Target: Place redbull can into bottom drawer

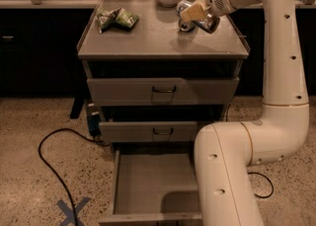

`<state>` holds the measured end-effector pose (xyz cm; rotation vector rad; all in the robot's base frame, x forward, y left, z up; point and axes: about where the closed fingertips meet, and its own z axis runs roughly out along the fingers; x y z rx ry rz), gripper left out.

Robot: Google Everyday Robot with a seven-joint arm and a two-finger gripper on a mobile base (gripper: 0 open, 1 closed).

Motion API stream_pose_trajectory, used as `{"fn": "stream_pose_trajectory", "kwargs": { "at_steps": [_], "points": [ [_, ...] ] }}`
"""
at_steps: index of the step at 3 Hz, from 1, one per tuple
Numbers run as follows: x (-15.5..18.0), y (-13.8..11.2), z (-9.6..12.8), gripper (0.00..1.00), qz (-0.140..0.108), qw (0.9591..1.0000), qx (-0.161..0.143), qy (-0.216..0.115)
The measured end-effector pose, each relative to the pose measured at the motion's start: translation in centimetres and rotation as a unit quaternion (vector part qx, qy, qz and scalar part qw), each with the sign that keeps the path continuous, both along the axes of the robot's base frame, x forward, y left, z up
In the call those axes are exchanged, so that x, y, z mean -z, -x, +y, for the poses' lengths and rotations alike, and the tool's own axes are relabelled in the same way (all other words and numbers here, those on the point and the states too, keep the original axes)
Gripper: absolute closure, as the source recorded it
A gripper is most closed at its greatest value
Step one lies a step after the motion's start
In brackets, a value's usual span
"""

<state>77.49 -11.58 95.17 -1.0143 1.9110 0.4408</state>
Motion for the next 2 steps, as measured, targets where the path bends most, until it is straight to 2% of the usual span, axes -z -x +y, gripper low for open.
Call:
{"fn": "stream_pose_trajectory", "kwargs": {
  "at_steps": [1, 2],
  "points": [
    [0.09, -0.09, 0.05, 1.0, 0.0, 1.0, 0.0, 0.0],
    [0.76, -0.72, 0.79, 1.0, 0.009, 0.9998, -0.014, -0.01]
  ]
}}
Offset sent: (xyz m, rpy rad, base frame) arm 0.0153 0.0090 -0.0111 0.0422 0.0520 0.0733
